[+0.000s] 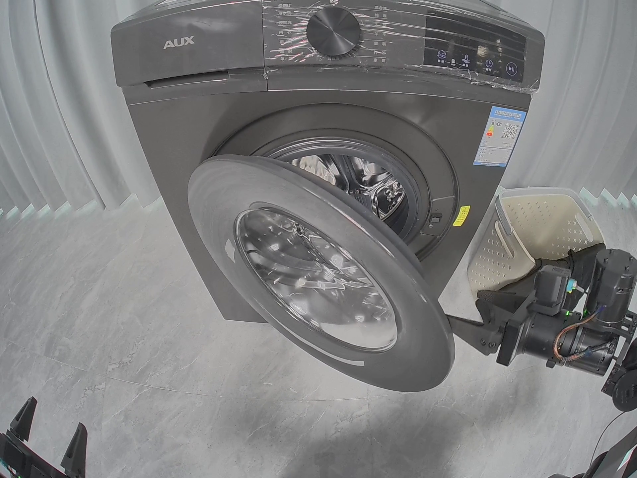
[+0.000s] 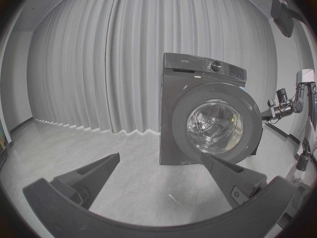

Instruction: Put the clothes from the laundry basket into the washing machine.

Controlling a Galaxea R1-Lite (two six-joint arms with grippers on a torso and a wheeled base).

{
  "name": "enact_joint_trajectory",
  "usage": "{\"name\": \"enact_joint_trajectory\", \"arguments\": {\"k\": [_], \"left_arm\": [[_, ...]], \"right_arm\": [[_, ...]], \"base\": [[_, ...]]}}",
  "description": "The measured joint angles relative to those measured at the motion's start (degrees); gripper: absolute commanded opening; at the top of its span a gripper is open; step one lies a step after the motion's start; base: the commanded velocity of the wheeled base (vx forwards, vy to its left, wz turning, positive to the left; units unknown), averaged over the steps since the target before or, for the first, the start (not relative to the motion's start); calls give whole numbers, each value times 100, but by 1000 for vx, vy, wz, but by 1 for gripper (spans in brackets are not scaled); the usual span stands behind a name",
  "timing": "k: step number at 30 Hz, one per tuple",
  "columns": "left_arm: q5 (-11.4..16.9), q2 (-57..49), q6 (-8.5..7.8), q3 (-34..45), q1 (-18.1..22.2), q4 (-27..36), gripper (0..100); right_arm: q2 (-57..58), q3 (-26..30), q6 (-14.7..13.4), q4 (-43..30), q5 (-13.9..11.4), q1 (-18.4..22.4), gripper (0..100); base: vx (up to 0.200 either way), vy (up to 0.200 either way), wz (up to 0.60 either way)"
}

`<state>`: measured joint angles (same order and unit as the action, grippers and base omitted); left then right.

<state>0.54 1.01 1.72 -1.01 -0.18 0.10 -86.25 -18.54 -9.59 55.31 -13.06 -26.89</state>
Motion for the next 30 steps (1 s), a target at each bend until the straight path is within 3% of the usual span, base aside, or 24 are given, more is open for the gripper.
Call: {"name": "enact_joint_trajectory", "arguments": {"k": [14,19,23,27,30], "left_arm": [[0,0,0,0,0,0,100],[0,0,2,0,0,0,100],[0,2,5,0,0,0,100],[-2,2,9,0,2,0,100],[0,0,11,0,2,0,100]], "right_arm": [[-283,273,101,4,28,-463,100],[-361,123,60,9,485,-402,100],[-523,-72,56,17,591,-105,100],[-763,-216,49,22,694,40,100],[-931,-315,46,22,1011,55,100]], "base": [[0,0,0],[-80,0,0],[-200,0,0],[0,0,0],[0,0,0]]}}
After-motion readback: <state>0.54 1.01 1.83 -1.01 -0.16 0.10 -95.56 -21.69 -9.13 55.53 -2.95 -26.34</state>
